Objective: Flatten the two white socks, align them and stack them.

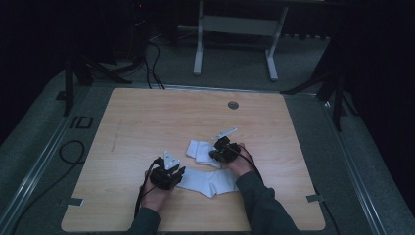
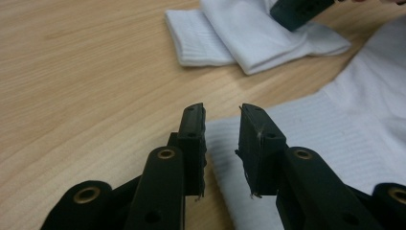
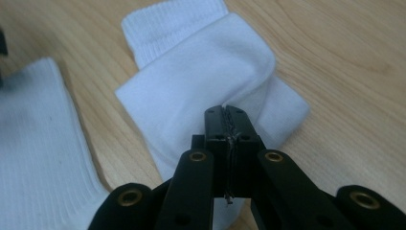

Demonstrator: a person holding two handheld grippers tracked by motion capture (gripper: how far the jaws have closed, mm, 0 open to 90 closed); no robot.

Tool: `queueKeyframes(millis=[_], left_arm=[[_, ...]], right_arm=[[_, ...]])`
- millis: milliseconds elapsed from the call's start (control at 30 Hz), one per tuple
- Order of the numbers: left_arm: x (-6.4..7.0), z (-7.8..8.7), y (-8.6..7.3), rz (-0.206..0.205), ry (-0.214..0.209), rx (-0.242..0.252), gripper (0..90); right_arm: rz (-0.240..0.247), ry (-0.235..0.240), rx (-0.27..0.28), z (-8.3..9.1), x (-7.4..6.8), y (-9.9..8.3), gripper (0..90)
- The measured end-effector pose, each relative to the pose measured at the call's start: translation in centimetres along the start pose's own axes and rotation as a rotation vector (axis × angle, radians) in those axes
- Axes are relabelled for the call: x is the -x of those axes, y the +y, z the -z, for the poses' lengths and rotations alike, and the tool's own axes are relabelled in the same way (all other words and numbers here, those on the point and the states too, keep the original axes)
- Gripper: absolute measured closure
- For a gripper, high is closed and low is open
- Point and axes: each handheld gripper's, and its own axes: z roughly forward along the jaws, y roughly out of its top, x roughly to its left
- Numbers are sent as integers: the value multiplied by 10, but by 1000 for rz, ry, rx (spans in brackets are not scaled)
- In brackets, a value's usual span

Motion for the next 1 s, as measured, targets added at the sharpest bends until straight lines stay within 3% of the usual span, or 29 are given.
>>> queueKeyframes(millis=[167, 433, 533, 633, 767, 1000], left_arm=[[1, -6, 13, -5, 17, -8, 796], [-1, -29, 34, 19, 27, -15, 892], [4, -36, 38, 6, 41, -15, 894], [4, -46, 40, 5, 66, -33, 894], [-3, -56, 38, 41, 83, -66, 894], [-2, -57, 37, 17, 90, -77, 896]], right_arm=[[71, -12, -23, -1, -4, 3, 887], [98, 9, -8, -1, -8, 2, 888], [111, 22, -6, -1, -10, 1, 888], [99, 28, -4, -2, -9, 1, 887], [97, 23, -6, -2, -10, 1, 888], [79, 27, -9, -2, -9, 2, 887]])
